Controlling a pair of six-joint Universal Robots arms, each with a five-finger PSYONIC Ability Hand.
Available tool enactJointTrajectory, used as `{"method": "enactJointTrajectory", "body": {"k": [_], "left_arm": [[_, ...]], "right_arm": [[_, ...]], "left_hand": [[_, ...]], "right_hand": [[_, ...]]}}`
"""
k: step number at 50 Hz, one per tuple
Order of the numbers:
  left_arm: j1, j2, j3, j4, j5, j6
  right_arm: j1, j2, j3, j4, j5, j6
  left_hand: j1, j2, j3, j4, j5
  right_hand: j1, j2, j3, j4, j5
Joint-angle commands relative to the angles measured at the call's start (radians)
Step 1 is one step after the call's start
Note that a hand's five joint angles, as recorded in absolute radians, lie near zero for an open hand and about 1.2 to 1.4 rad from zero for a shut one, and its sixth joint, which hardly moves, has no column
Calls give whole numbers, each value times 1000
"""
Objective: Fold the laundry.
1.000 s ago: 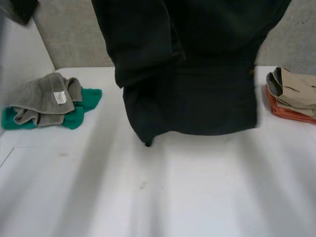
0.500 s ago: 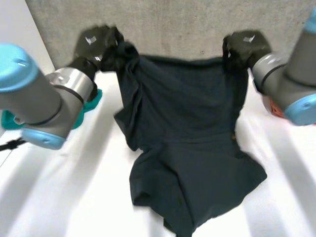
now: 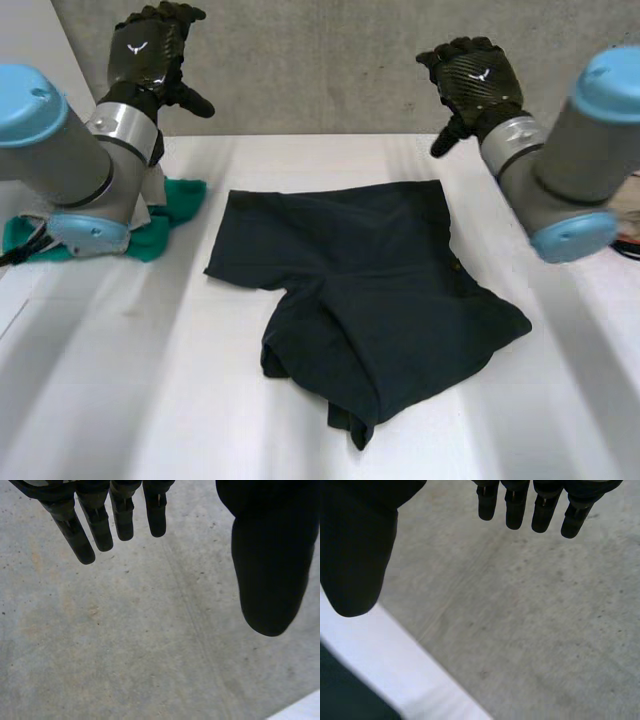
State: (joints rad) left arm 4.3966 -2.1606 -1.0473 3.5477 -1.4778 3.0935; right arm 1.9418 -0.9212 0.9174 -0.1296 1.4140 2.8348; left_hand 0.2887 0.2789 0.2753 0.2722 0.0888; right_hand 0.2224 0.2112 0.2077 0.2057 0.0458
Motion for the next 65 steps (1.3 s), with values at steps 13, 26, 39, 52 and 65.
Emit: {"method": "enactJointTrajectory", "body": {"k": [13,26,39,52,65], "left_arm": [[-388,363,-732,-233,25,249],[-522,355,-925,-17,134,405],[-522,257,-909,89,128,438],[-522,222,-927,94,126,560],[-516,287,-935,92,21,560]], "right_arm": [[-248,-297,553,409,-156,-549],[-351,-304,915,139,-389,-577],[-343,-300,971,-7,-389,-548],[-342,-277,971,-41,-385,-543],[-340,-271,980,-74,-331,-525]], "left_hand": [[127,137,140,144,152],[276,286,290,293,302],[565,575,578,581,590],[565,574,578,581,590],[1108,1117,1121,1124,1133]], "right_hand": [[144,156,159,161,147],[212,223,226,228,214],[523,534,538,540,525],[529,540,544,546,531],[1174,1185,1189,1191,1176]]}}
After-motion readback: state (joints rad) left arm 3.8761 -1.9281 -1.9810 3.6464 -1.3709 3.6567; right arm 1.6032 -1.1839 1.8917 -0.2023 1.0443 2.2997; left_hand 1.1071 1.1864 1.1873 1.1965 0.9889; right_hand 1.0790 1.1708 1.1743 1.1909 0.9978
